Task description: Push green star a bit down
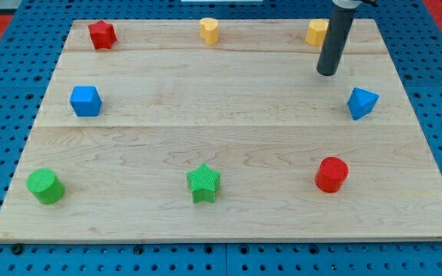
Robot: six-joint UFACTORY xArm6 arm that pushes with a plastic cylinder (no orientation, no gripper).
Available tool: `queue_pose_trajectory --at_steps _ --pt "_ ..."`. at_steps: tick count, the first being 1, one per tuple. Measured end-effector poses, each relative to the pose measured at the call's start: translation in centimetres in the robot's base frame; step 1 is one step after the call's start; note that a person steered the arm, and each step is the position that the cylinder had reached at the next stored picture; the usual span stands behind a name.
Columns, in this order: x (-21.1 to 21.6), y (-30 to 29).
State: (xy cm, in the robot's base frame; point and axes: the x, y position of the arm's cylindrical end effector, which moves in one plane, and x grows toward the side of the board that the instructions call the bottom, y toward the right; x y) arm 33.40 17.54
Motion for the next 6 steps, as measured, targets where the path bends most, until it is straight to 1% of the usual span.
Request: queue_pose_trajectory --at_steps 1,2,3,4,5,6 --pt "2.5 0.4" --pt "1.7 0.0" --pt "2.5 -4.6" --pt "7.4 -9.9" --pt "14.4 -10.0" --pt "18.0 -15.4"
